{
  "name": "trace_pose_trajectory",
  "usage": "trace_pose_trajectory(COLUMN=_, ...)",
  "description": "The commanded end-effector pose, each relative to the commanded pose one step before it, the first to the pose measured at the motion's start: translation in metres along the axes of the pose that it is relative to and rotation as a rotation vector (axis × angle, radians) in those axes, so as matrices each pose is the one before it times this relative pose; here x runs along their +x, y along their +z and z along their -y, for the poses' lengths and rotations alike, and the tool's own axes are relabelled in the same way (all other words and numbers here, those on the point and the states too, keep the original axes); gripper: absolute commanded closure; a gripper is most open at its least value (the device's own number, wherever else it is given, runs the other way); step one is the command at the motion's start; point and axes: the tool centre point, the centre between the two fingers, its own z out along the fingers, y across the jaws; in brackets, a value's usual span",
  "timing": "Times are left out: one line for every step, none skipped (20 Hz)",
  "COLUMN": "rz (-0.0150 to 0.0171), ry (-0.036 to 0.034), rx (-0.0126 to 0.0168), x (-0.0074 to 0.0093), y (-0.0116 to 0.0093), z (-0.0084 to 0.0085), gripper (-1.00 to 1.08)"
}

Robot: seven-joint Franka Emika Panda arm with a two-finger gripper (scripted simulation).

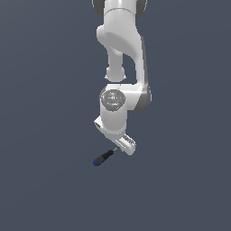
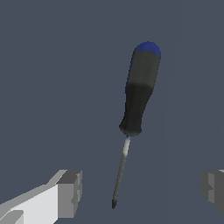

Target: Pick up the object and move it to a goal position.

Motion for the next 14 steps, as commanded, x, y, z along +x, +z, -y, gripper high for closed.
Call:
trace_pose_trajectory(rz=-0.00551, ry=0.06188, rx=-0.00074, x=0.00732, y=0.00772, z=-0.00065, gripper=-0.92)
trace_pose_trajectory(rz=-0.0018, ry=0.02014, rx=-0.00041, x=0.00236, y=0.00266, z=-0.00018, gripper=-0.92)
trace_pose_trajectory(rz=-0.0017, ry=0.01849, rx=-0.00037, x=0.00216, y=0.00246, z=-0.00014, gripper=-0.92)
trace_pose_trajectory(rz=-0.00159, ry=0.01682, rx=-0.00034, x=0.00195, y=0.00225, z=-0.00009, gripper=-0.92)
trace_pose_trajectory(rz=-0.00148, ry=0.01521, rx=-0.0003, x=0.00177, y=0.00204, z=-0.00007, gripper=-0.92)
trace_pose_trajectory(rz=-0.00135, ry=0.01357, rx=-0.00027, x=0.00156, y=0.00183, z=-0.00004, gripper=-0.92)
trace_pose_trajectory(rz=-0.00121, ry=0.01196, rx=-0.00023, x=0.00137, y=0.00162, z=-0.00003, gripper=-0.92)
trace_pose_trajectory(rz=-0.00107, ry=0.01035, rx=-0.0002, x=0.00119, y=0.0014, z=-0.00001, gripper=-0.92)
trace_pose_trajectory(rz=-0.00091, ry=0.00874, rx=-0.00017, x=0.001, y=0.00119, z=0.0, gripper=-0.92)
trace_pose_trajectory(rz=-0.00076, ry=0.00717, rx=-0.00013, x=0.00083, y=0.00097, z=-0.00001, gripper=-0.92)
trace_pose_trajectory(rz=-0.00059, ry=0.00553, rx=-0.0001, x=0.00062, y=0.00076, z=0.00001, gripper=-0.92)
trace_pose_trajectory(rz=-0.00042, ry=0.00394, rx=-0.00007, x=0.00044, y=0.00054, z=0.00001, gripper=-0.92)
trace_pose_trajectory(rz=-0.00026, ry=0.00238, rx=-0.00004, x=0.00027, y=0.00033, z=0.0, gripper=-0.92)
trace_pose_trajectory(rz=-0.00007, ry=0.00069, rx=-0.00001, x=0.00003, y=0.00011, z=0.00005, gripper=-0.92)
